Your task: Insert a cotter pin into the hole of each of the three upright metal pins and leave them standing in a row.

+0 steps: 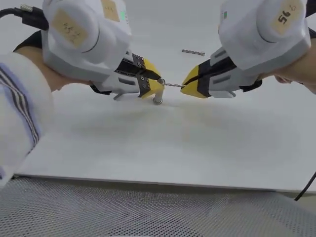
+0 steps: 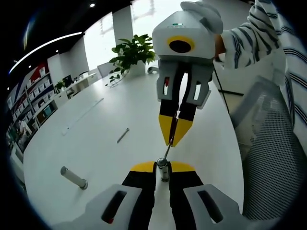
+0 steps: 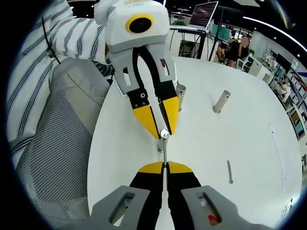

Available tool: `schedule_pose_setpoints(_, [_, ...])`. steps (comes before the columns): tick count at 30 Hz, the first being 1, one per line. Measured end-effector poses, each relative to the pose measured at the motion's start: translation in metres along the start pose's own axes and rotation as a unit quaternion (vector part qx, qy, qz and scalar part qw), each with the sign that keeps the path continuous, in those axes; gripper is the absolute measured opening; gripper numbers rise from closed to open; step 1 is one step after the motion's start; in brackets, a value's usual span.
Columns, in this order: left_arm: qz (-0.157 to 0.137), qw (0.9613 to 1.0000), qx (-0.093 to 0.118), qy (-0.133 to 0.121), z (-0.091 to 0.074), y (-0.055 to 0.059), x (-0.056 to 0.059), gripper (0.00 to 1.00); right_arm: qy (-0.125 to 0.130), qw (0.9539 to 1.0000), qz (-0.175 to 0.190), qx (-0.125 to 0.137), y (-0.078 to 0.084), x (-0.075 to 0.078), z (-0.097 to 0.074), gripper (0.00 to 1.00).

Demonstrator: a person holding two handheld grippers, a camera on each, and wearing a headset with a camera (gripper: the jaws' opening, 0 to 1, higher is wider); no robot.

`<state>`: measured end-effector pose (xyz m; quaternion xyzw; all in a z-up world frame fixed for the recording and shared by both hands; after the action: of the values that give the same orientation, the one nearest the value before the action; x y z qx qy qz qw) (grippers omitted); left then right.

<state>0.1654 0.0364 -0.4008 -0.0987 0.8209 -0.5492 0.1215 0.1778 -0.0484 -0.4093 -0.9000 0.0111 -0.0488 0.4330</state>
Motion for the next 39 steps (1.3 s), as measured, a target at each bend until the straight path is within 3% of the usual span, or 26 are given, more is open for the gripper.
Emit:
schedule_pose_setpoints(27, [-0.007,1.0000,-0.002,-0.006,-0.001,-0.002,0.001,0.05,0.000,0.9995,-0.011,0.030,-0.016,-0.002,0.019,0.00])
schedule_pose_setpoints(29, [-0.006,1.0000,-0.001,-0.005,-0.001,-0.002,0.002,0.05,0.017,0.9984,-0.023,0.048,-0.020,0.002,0.019,0.07])
schedule_pose_setpoints(31, [-0.006,1.0000,-0.002,-0.005,-0.001,-0.002,0.002,0.05,0.011,0.9990,-0.020,0.039,-0.016,0.002,0.017,0.15])
schedule_pose_setpoints(39, [-0.005,1.0000,-0.003,-0.005,0.000,-0.001,0.001,0.05,0.002,0.9992,-0.015,0.038,-0.014,0.000,0.011,0.06])
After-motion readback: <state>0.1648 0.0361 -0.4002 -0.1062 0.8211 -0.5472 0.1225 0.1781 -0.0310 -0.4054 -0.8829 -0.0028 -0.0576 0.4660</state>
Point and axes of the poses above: the centre of the closed fingertips' face, and the gripper's own axes: z roughly forward along the fingers, x roughly to its right, y roughly out of its underside, the point moved 5 cm from there along -z, roughly backward along the fingers, and after that the axes turned 15 degrees about x, right-handed, at the moved point
